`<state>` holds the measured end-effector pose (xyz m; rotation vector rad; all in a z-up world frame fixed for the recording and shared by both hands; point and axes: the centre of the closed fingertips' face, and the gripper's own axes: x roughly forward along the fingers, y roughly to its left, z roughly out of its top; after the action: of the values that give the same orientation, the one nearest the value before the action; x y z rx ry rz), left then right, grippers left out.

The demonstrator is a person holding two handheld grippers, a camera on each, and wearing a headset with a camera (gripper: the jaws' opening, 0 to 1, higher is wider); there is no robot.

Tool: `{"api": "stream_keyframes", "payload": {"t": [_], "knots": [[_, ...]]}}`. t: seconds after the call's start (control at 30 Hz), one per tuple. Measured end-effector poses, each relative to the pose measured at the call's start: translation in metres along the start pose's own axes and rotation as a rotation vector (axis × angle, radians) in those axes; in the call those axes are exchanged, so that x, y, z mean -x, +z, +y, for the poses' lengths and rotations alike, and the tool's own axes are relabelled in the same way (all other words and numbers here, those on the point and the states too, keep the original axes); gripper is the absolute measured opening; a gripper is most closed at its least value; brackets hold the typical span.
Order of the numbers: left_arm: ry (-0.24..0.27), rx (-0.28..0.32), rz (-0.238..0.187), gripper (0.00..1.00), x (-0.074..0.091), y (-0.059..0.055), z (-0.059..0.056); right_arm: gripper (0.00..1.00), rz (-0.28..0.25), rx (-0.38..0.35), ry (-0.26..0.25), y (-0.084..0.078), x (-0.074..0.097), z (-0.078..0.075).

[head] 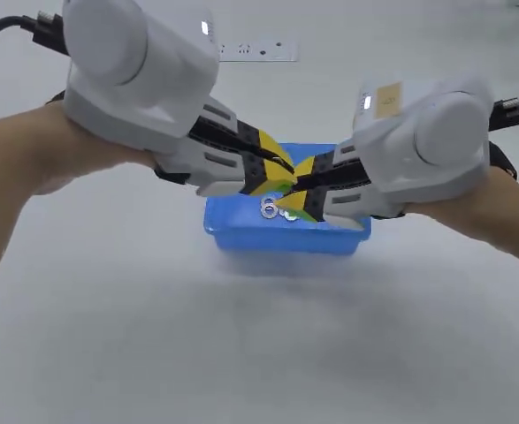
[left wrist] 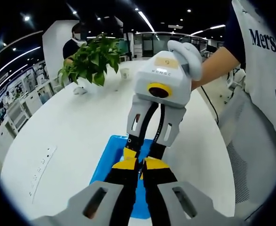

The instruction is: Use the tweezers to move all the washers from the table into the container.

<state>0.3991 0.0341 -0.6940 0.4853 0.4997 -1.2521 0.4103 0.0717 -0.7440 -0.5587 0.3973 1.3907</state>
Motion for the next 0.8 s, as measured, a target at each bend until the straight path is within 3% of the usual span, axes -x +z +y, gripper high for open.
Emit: {"api": "stream_keyframes", "payload": {"t": [0.17,0.23,0.47,0.8], "knots": [[-0.018,-0.048,0.000,0.07,0.016,0.011,-0.007,0.11,-0.028,0.019,-0.011,0.013,0.016,0.007],[-0.016,-0.065,0.003,0.07,0.019,0.009,-0.004,0.10,-0.036,0.023,-0.016,0.017,0.023,0.010],[-0.018,-0.078,-0.008,0.07,0.032,0.019,-0.023,0.09,-0.048,0.045,-0.015,0.025,0.041,0.025],[-0.007,-0.051,-0.021,0.07,0.039,0.016,-0.048,0.08,-0.027,0.067,-0.006,0.028,0.057,0.049]]}}
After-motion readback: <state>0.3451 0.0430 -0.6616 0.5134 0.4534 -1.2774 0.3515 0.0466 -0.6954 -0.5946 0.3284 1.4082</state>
